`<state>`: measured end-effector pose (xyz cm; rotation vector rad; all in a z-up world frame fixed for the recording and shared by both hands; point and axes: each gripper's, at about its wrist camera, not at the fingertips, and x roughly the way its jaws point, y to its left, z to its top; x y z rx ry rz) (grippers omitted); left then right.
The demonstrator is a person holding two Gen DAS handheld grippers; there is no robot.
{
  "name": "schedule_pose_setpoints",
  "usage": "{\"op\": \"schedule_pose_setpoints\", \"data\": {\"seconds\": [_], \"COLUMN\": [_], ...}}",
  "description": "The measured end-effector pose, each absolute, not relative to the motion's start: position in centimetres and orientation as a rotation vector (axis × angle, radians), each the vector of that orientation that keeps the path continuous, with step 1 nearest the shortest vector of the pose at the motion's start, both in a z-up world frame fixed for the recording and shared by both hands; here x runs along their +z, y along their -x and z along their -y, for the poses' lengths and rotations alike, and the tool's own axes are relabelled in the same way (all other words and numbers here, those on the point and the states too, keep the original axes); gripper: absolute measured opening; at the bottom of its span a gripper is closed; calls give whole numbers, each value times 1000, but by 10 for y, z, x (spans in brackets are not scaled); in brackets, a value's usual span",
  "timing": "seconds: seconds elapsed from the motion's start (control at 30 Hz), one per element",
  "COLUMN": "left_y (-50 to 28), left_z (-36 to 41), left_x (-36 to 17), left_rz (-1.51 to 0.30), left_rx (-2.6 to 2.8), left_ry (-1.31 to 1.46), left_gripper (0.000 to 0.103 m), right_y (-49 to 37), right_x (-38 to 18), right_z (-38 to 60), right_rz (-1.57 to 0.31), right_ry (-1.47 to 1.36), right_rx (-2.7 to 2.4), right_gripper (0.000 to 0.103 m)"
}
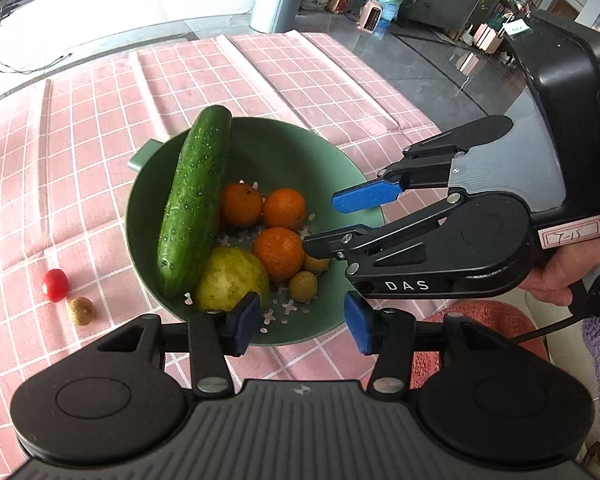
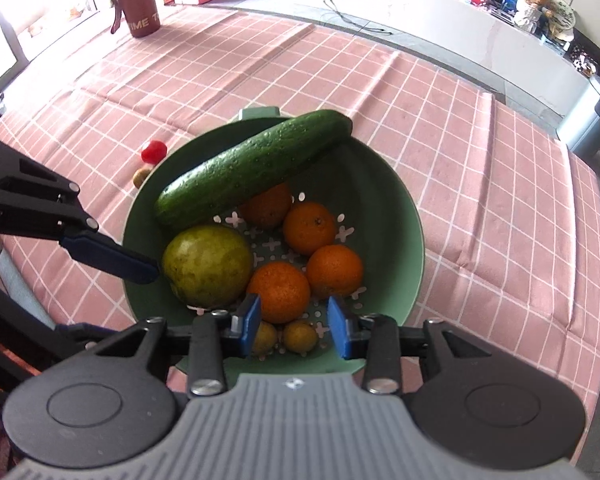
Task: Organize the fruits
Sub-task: 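Grasp the red cherry tomato with the left tool while the right tool grasps a brown fruit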
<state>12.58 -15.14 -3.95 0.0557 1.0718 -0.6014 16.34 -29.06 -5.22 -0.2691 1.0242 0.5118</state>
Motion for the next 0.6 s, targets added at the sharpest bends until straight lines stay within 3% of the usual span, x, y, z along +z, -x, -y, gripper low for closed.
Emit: {"op": "schedule_pose_setpoints", "data": {"seconds": [0.07, 0.6], "left_y": [-120, -106], "left_z": [143, 19], "left_x": [-31, -5], "left_rz": [-1024, -851], "left_rx": [-587, -352], "left_ry": [-59, 29], "left_gripper": [57, 57], "right_y": [-159, -114], "right_x": [-47, -23], "right_z": [290, 229], "right_rz": [-995, -737], "right_ry": [225, -61], "right_rx": [469, 330], "right_gripper": [42, 42]}}
